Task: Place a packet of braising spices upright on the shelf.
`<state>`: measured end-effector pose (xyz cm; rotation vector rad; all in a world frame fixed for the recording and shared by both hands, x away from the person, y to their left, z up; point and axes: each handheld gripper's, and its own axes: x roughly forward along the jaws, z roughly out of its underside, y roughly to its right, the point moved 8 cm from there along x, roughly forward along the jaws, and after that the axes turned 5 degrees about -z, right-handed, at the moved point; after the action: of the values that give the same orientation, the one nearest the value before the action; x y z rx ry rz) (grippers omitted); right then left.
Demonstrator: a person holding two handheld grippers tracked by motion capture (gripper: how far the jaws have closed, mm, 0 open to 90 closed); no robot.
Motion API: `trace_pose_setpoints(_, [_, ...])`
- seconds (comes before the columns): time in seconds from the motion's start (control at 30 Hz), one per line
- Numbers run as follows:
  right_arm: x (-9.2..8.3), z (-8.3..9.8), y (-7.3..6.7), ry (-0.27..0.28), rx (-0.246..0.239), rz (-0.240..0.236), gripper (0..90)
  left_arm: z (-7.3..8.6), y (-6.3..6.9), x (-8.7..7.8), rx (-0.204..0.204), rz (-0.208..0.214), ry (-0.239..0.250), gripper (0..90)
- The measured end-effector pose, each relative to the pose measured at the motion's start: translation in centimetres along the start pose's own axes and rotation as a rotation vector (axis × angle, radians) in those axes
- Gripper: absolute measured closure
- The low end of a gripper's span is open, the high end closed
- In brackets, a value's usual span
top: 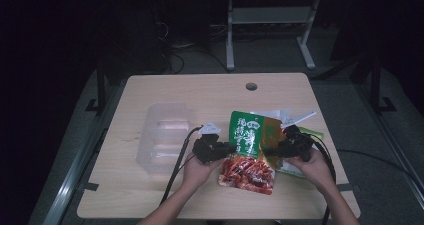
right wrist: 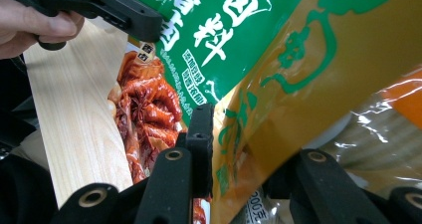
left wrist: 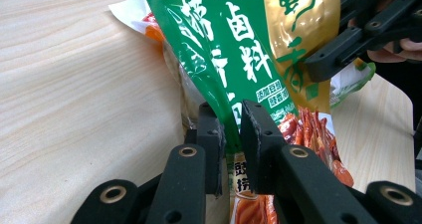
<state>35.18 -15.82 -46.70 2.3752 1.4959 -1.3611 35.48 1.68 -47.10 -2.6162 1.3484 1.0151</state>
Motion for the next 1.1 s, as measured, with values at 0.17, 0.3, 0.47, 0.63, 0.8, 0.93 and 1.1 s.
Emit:
trace_pose_setpoints(0.17, [1.1,0.0,-0.1,-0.033,0.007,-0.017,72.6,0.0,0.2,-0.2,0.009,-0.005,0.002,78.9])
trace_pose_setpoints(0.3, [1.0,-0.3,-0.3,-0.041,0.001,-0.007,85.2,0.1,0.2,-0.5,0.014,-0.010,0.003,78.8])
trace_pose_setpoints(0.47, [0.3,-1.0,-1.0,-0.024,-0.022,-0.008,88.9,0.0,0.0,-0.9,0.030,-0.043,-0.002,72.5])
trace_pose_setpoints(0.63, [-1.0,-1.8,-2.3,0.018,-0.057,-0.019,89.3,-0.3,0.1,-2.0,0.033,-0.052,0.015,64.6])
trace_pose_setpoints(0.8, [-2.1,-2.6,-3.7,0.058,-0.104,-0.013,89.5,-0.6,0.4,-2.9,0.058,-0.073,0.027,58.1])
trace_pose_setpoints(0.93, [-2.5,-3.1,-4.2,0.069,-0.124,-0.002,89.5,-0.6,0.4,-3.4,0.074,-0.090,0.025,55.2])
trace_pose_setpoints(1.1, [-3.0,-3.6,-4.8,0.081,-0.145,0.008,89.5,-0.4,0.3,-4.0,0.088,-0.109,0.026,50.8])
